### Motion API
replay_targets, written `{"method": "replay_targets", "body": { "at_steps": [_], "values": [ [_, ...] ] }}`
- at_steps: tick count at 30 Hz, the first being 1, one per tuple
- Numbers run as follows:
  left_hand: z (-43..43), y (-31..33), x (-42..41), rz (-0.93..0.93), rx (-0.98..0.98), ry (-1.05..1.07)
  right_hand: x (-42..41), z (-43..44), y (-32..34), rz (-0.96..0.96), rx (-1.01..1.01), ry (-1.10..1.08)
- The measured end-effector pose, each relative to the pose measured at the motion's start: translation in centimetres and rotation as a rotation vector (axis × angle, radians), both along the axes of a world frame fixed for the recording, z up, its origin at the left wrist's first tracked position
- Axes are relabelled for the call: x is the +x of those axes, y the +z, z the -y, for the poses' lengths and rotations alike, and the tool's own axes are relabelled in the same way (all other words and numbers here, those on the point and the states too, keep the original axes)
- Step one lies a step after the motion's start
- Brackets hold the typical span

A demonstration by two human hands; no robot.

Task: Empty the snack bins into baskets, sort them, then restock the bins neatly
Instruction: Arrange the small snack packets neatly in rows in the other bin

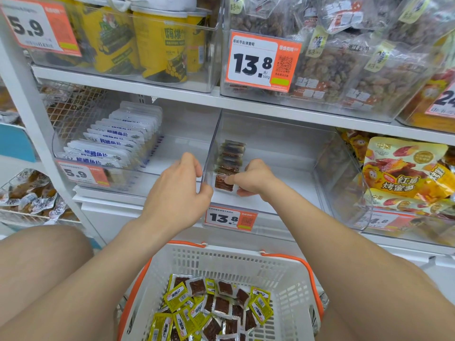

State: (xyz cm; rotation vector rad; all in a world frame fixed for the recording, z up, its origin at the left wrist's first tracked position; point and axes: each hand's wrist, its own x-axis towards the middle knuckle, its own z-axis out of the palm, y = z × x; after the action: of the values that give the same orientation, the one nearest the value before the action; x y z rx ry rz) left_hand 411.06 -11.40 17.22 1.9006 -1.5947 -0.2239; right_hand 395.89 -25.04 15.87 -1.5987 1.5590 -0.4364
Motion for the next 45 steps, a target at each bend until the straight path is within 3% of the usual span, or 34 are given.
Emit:
{"method": "replay_targets", "body": {
  "at_steps": [7, 13, 17, 19, 22, 26, 35, 38, 41, 45],
  "values": [
    [-0.9, 0.2, 0.1, 0.126, 0.231, -0.011, -0.2, -1.9, 1.2, -0.129, 0.008, 0.157],
    [-1.7, -0.9, 0.7, 0.201, 0.694, -0.315, -1.9, -2.4, 1.0, -0.391, -0.108, 0.215],
    [-1.9, -2.3, 0.2, 0.297, 0.855, -0.478, -4.2, -6.1, 2.6, -0.114, -0.501, 0.08],
    [-2.0, -3.4, -0.4, 0.321, 0.924, -0.537, -5.7, -10.3, 3.6, 0.06, -0.609, 0.147],
    [-1.9, -6.9, -1.4, 0.371, 0.984, -0.588, -7.7, -16.3, 2.0, 0.095, -0.447, 0.369],
    [-2.3, -12.5, -3.4, 0.402, 1.041, -0.679, -9.3, -18.4, -6.3, -0.288, -0.205, 0.596],
    [-5.7, -26.6, -4.1, 0.306, 1.135, -0.56, -13.3, -15.6, -23.3, -0.462, 0.286, 0.558],
    [-7.9, -30.7, -4.2, 0.295, 1.18, -0.541, -15.4, -15.6, -27.2, -0.555, 0.351, 0.469],
    [-9.1, -32.7, -4.2, 0.349, 1.188, -0.485, -17.0, -16.8, -30.1, -0.641, 0.396, 0.339],
    [-10.1, -34.1, -3.9, 0.502, 1.264, -0.568, -18.0, -19.1, -33.2, -0.651, 0.476, 0.48]
  ]
}}
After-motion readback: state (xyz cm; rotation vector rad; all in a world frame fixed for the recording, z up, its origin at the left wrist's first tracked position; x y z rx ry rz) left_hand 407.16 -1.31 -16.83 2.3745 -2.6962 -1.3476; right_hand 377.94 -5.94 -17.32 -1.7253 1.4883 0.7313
